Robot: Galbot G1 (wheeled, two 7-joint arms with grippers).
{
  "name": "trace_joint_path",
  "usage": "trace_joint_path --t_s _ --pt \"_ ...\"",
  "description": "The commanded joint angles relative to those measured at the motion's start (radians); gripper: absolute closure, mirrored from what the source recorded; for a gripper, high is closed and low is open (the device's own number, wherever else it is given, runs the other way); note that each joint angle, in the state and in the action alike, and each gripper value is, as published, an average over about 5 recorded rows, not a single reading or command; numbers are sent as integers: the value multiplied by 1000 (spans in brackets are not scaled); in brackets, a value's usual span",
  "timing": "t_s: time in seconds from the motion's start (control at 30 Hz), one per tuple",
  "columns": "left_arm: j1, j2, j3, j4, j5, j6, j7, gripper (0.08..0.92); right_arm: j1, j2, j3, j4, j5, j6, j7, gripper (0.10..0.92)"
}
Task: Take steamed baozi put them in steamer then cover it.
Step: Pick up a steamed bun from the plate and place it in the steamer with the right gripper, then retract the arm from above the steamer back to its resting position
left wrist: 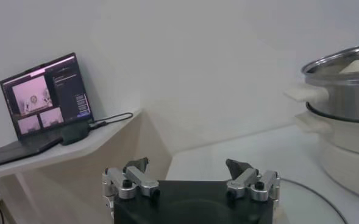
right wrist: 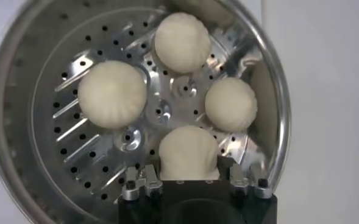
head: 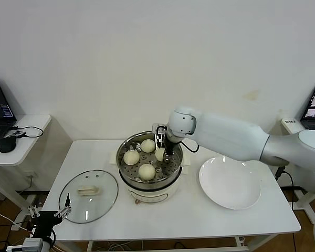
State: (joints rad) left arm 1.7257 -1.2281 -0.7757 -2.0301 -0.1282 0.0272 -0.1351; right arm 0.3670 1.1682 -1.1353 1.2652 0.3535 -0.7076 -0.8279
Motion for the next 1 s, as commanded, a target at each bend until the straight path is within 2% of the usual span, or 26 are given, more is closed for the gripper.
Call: trace_joint_path --t_s 0.03,0.33,0.53,0.73,1.0 --pt "-2 0 1 1 0 0 0 177 -26 -5 13 1 -2 -19 28 431" --pt "-4 -1 2 1 1 -1 1 177 12 -109 90 106 44 -17 88 225" --pt "-6 -5 9 -2 4 -4 4 177 -120 -232 258 219 145 5 332 203" --pt "-4 -7 9 5 7 -9 3 177 -434 -318 532 314 111 249 646 202" --pt "-6 -6 11 14 13 -14 0 177 -915 -324 990 377 -18 564 802 202"
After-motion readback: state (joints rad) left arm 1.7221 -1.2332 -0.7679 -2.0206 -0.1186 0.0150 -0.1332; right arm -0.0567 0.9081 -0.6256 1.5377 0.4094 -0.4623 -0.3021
